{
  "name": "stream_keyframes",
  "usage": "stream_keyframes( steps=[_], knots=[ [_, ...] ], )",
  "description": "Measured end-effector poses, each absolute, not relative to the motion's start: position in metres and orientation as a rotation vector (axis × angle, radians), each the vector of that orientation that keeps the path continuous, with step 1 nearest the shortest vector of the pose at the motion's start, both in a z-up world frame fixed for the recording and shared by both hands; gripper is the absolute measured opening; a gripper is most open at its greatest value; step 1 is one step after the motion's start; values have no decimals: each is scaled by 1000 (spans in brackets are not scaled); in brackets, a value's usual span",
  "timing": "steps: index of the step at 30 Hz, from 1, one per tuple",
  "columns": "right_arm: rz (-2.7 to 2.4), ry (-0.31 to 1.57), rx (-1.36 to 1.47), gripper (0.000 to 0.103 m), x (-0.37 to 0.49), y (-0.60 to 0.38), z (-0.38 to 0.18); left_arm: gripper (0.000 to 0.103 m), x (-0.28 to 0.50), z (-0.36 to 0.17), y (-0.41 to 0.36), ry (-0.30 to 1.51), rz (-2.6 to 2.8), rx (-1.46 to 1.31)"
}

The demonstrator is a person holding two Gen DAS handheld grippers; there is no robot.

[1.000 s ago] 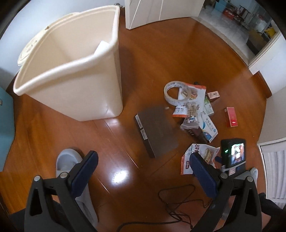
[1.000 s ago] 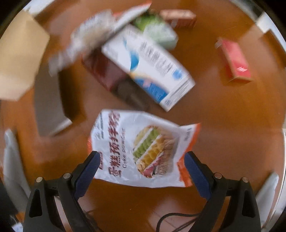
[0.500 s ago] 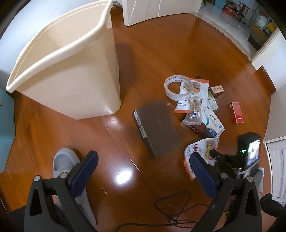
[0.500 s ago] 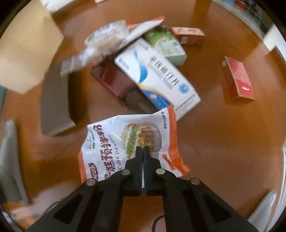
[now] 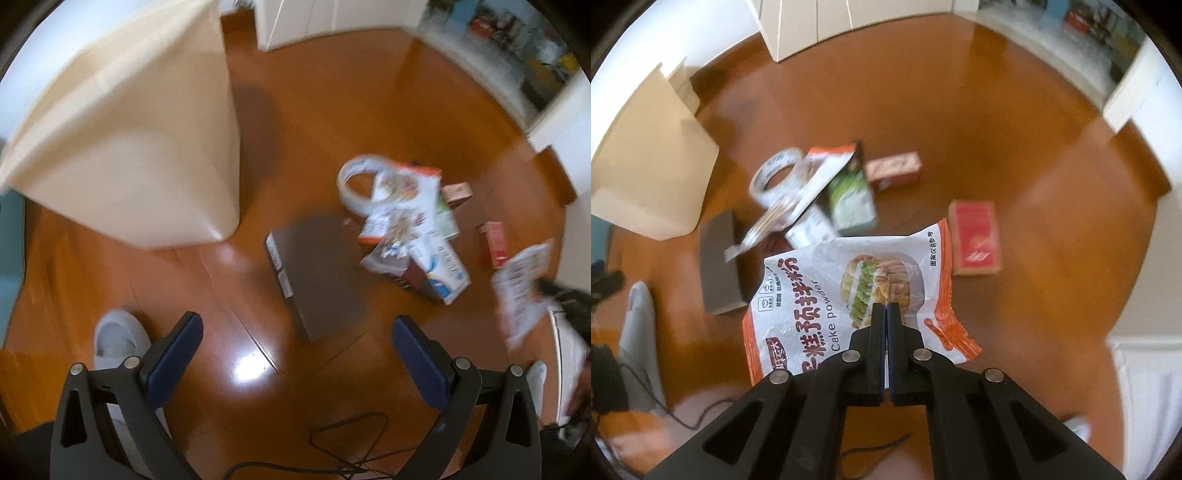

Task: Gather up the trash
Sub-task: 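Grasp the dark brown board with the left tool while the right tool holds the bag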

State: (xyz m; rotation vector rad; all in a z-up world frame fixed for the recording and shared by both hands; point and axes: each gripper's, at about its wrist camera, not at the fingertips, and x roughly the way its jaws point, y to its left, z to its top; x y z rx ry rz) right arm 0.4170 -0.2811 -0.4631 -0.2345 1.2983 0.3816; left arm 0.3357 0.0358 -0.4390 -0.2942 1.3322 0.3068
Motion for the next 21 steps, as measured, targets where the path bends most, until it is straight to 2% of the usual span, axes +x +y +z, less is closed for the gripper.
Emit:
stream_keyframes(
  steps=[5,9,18,21],
  knots=[
    [370,1274,-202,0,448,-307,-458,103,358,-505,33,1436,398,-436],
    [370,1287,-194,0,460,-317,-474,103,376,-541,12,1480,411,-397],
    [416,1271,-170,0,465,-307,-490,103,397,-597,13,1542,526,-411],
    [423,1265,-167,0,463,-302,-488,97,398,-609,22,1541,495,-449]
  ],
)
